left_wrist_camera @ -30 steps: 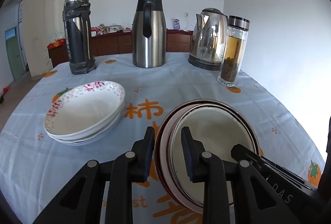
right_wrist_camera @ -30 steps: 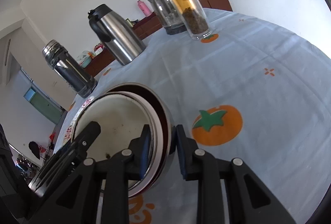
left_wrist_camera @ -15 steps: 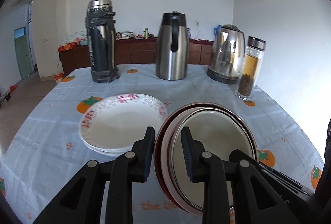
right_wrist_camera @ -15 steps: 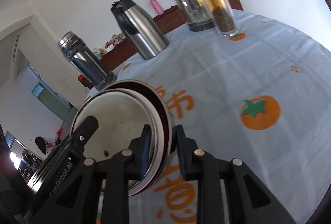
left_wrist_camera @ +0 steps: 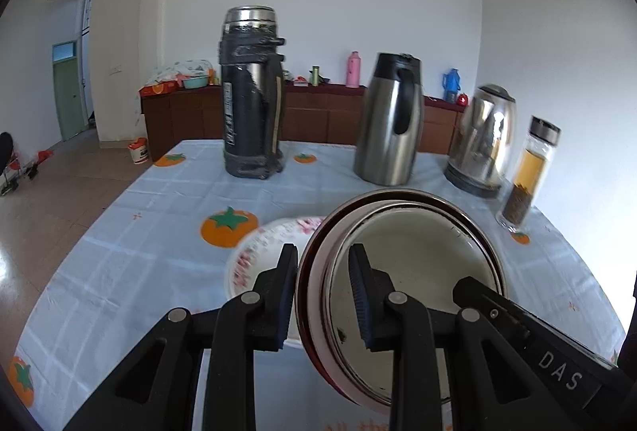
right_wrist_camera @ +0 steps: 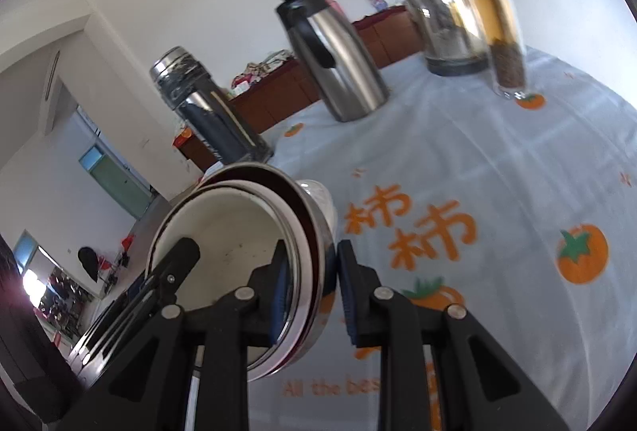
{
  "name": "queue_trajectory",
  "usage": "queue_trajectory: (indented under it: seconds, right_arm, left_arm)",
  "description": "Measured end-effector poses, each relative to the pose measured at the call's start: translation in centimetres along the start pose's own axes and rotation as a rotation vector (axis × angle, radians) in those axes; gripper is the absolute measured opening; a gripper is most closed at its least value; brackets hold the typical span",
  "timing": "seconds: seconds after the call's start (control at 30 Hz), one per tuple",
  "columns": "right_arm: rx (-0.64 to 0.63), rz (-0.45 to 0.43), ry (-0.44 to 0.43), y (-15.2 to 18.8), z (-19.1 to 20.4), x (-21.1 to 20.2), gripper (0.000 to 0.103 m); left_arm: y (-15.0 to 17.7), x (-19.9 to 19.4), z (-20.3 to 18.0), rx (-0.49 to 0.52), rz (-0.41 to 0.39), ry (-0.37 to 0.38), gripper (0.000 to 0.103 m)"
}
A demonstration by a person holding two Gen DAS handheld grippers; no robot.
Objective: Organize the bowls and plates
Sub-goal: 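Lift the nested bowl stack and carry it over the plate stack, then lower the bowl stack onto the plates and open both grippers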
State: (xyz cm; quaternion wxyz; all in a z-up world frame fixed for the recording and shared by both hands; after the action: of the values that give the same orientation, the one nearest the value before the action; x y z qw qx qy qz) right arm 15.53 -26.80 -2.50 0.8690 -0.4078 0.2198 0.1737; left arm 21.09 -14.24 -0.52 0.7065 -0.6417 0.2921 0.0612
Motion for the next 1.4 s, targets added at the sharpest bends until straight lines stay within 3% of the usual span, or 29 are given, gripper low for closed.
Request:
queue_trajectory:
  seconds: [0.4,1.4]
  right_arm:
    - [-0.036,0.029,0.010,-1.1,3.4,4.2,0.024]
    - [-0.054,0.109,0.097,-0.4,2.3,9.5,0.024]
  left_arm:
    - [-1.3,2.8,3.7,-0.035,0.015,-0.037,0.029]
    - [0.3,8.3,4.9,-0.078,0.130,-0.038,0.029]
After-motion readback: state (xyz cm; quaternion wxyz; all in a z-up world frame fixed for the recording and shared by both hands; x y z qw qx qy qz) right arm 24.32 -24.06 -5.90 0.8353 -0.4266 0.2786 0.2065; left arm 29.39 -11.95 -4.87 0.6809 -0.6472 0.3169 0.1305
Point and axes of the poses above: each gripper's, at about its wrist camera, not at the fingertips, and x roughly the way its jaws point, z to its left, y to its underside, the point moved 6 cm from there along x, roughly the way its jaws point, and after that the axes turned 5 degrees about x, right-handed, at the moved point
